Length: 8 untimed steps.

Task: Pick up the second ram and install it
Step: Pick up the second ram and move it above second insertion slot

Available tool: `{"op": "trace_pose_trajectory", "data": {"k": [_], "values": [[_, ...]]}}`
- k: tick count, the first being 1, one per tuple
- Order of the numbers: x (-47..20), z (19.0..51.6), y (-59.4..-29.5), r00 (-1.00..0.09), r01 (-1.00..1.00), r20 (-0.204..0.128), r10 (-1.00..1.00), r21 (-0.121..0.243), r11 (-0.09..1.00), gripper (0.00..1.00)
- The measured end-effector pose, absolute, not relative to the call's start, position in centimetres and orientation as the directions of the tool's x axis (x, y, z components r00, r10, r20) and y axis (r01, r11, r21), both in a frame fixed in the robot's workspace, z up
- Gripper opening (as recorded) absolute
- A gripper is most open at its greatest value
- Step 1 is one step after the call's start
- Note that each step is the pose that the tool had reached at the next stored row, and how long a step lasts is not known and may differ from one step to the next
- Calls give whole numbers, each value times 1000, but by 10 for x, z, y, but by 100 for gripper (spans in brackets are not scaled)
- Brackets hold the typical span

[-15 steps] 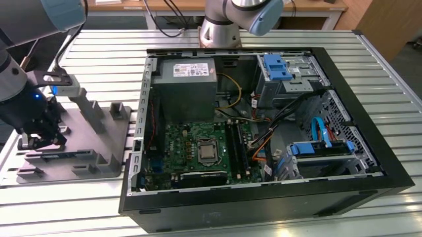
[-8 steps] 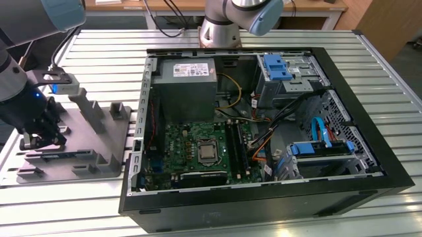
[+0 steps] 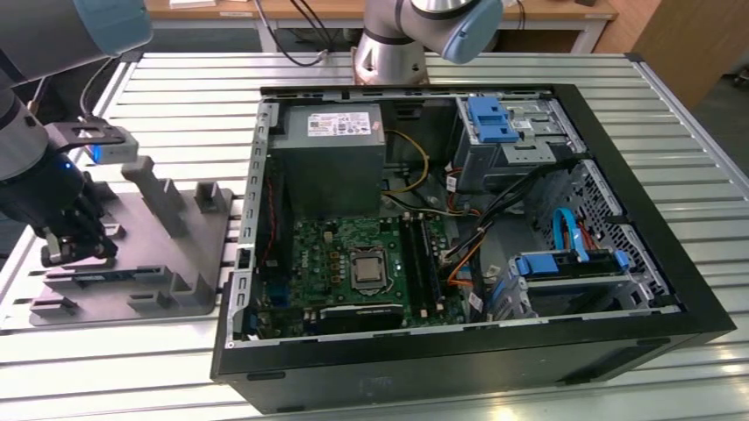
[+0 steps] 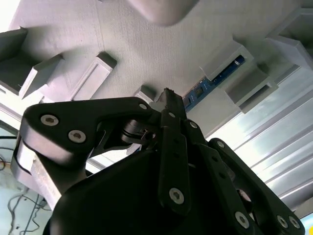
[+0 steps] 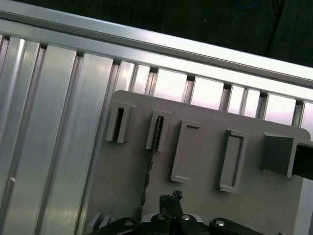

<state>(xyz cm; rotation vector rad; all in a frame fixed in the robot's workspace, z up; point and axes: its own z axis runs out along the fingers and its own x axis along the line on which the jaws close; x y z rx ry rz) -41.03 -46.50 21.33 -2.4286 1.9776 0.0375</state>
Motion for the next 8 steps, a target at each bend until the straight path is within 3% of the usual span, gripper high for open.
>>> {"op": "trace_pose_trajectory", "data": {"k": [8], "values": [[-410,213,-465,300,-954,-24,-953,8,-301,10]]}}
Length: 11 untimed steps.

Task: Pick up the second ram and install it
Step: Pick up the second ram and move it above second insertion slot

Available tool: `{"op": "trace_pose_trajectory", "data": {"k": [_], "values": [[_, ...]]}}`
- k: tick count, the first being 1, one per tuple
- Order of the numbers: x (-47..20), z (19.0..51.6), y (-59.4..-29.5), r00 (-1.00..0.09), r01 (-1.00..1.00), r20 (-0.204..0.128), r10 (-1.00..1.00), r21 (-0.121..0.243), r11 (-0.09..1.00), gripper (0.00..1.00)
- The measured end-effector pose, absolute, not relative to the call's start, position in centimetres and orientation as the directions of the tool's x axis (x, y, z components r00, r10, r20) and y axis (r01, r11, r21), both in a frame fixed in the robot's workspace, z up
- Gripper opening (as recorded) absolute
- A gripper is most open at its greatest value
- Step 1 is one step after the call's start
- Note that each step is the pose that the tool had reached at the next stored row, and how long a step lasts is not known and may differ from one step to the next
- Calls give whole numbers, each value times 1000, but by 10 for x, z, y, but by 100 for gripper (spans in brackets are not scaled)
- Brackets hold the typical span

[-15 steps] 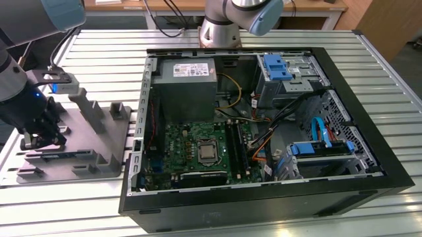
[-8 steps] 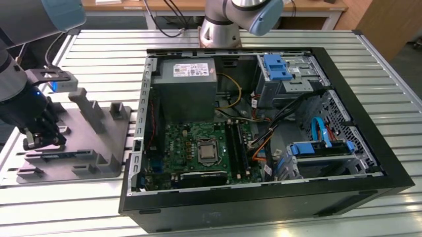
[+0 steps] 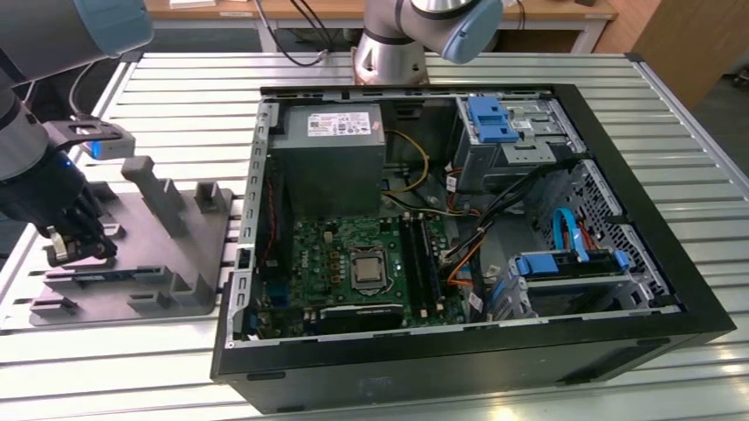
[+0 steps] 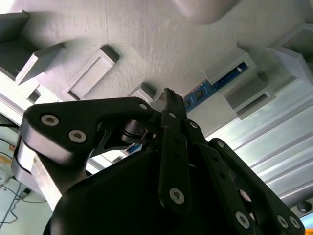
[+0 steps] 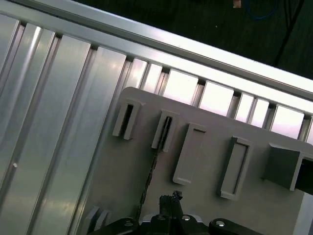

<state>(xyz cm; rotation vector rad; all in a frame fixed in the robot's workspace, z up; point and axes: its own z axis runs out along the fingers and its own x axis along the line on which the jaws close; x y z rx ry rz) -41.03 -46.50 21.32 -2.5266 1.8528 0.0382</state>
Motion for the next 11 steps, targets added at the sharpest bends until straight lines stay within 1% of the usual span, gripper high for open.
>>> {"op": "trace_pose_trajectory", "data": {"k": [2,4,11], "values": [[-410,213,-465,321,-947,-24,-947,8,-321,10],[-410,213,-465,318,-948,-24,-948,8,-318,10],[-410,212,-465,198,-980,-24,-980,8,-199,10]]}}
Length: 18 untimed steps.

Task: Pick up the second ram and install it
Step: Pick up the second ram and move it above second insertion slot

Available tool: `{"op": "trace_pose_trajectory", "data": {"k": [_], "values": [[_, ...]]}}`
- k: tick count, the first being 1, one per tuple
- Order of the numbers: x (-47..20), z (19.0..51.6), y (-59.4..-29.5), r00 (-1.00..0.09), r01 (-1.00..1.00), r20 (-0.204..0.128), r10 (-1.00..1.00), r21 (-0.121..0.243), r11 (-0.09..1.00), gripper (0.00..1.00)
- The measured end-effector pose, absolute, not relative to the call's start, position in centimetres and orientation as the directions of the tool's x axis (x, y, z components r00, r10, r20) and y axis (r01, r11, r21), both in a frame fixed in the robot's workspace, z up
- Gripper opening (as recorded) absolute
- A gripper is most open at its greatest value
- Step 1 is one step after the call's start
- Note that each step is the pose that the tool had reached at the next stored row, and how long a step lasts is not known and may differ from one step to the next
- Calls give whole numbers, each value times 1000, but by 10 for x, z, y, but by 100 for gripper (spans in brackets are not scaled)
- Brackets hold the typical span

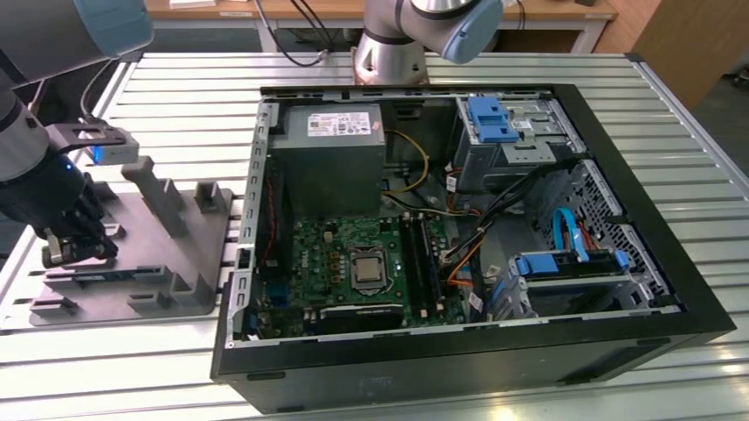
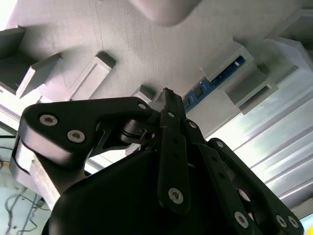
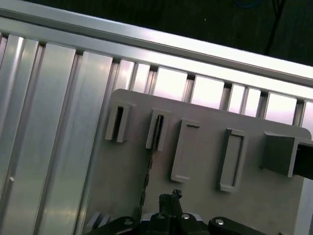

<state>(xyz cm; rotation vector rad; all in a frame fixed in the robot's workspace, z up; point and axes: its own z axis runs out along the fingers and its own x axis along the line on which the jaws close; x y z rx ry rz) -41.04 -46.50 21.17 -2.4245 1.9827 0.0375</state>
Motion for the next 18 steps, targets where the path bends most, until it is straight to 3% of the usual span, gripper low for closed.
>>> {"op": "trace_pose_trajectory", "data": {"k": [12,18], "values": [[-410,209,-465,-18,-1000,-24,-1000,8,18,10],[-410,209,-465,-42,-999,-24,-999,8,42,10]]}}
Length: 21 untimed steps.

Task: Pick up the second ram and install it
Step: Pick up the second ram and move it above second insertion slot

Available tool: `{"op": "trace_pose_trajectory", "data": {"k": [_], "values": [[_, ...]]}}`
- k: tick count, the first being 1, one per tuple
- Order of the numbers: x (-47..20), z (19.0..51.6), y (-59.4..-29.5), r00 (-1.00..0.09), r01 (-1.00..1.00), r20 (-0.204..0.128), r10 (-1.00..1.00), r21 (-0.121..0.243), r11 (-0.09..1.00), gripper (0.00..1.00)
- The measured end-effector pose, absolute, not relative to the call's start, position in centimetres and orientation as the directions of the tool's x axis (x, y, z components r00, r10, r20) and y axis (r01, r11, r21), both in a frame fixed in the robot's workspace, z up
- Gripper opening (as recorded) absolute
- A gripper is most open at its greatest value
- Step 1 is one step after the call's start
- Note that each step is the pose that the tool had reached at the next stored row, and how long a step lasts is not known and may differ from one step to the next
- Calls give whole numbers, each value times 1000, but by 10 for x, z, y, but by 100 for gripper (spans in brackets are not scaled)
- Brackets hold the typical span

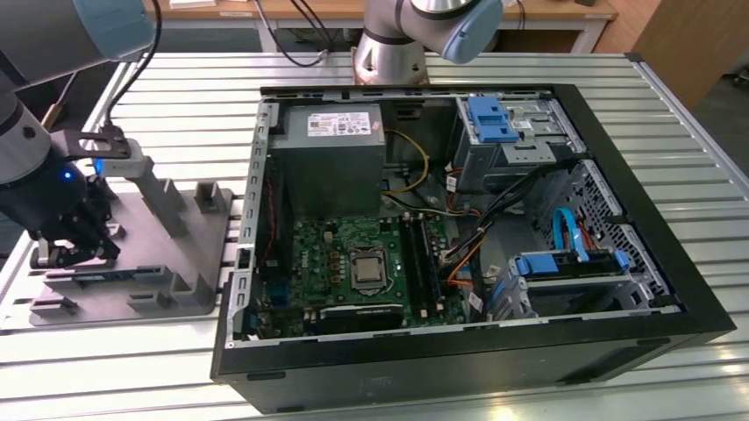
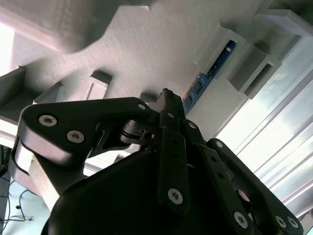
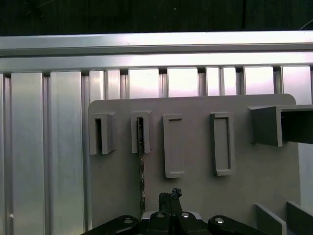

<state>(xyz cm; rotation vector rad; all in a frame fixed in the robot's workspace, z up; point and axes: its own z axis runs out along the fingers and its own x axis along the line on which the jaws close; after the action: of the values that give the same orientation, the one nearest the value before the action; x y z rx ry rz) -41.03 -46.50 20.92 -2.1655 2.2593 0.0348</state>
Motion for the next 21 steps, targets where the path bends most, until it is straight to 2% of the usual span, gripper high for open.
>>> {"op": "trace_pose_trajectory", "data": {"k": [4,5,6,7,8,9,21], "values": [[-410,209,-465,-43,-999,-24,-999,8,42,11],[-410,209,-465,-43,-999,-24,-999,8,42,16],[-410,209,-465,-43,-999,-24,-999,8,42,16],[-410,209,-465,-43,-999,-24,-999,8,42,23],[-410,209,-465,-43,-999,-24,-999,8,42,23],[-410,209,-465,-43,-999,-24,-999,8,42,29],[-411,209,-485,-42,-999,-3,-999,7,42,29]]}}
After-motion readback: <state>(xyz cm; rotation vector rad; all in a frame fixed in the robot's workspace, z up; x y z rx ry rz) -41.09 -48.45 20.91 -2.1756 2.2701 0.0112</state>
